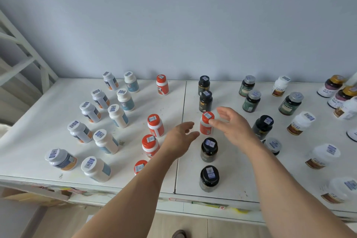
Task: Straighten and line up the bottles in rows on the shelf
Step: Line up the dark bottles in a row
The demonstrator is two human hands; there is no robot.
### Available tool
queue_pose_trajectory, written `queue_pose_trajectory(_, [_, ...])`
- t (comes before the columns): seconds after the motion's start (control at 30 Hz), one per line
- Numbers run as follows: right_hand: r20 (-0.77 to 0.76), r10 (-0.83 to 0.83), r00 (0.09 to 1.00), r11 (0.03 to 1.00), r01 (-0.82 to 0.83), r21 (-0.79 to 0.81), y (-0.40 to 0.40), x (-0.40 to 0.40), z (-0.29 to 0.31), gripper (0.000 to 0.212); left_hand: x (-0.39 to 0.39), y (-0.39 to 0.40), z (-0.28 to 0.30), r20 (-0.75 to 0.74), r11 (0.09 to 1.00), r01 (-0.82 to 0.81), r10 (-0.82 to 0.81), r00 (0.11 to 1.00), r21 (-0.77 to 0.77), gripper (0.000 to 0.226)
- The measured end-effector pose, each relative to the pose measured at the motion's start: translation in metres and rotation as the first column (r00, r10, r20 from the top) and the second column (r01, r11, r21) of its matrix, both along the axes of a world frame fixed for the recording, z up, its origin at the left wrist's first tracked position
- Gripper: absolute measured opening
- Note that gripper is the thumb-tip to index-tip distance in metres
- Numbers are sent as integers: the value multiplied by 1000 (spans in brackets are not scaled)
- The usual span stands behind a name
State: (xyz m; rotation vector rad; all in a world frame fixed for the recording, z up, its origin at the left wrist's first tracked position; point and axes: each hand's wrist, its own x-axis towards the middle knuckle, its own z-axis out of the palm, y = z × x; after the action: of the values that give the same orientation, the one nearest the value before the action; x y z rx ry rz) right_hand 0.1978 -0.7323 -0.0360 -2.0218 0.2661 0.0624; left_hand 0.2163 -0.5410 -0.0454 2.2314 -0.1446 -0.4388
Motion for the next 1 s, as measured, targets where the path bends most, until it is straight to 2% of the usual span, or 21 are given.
queue_pose_trajectory(0.13, [-130,81,988,987,-98,-124,4,30,-8,73,17,-6,0,-10,994,56,-55,998,93,54])
queue_pose_trajectory(0.27, [-129,86,988,984,-105,-146,4,40,-17,45,37,-11,-6,-86,980,148,-137,987,134,60])
queue_pose_trajectory(0.4, [-69,16,997,991,-25,-131,4,45,-17,38,52,-13,-11,-177,981,195,-188,966,21,65])
queue_pose_trajectory(0.57, [-37,-60,998,989,54,-139,4,53,-6,37,70,-12,-4,-235,955,273,-294,927,-115,43])
queue_pose_trajectory(0.67, [-38,-100,994,987,94,-127,4,55,-3,42,77,-11,0,-299,941,274,-324,898,-198,38])
queue_pose_trajectory(1.0, [-61,-86,994,991,79,-106,5,60,5,41,87,-7,4,-382,928,280,-359,852,-246,46])
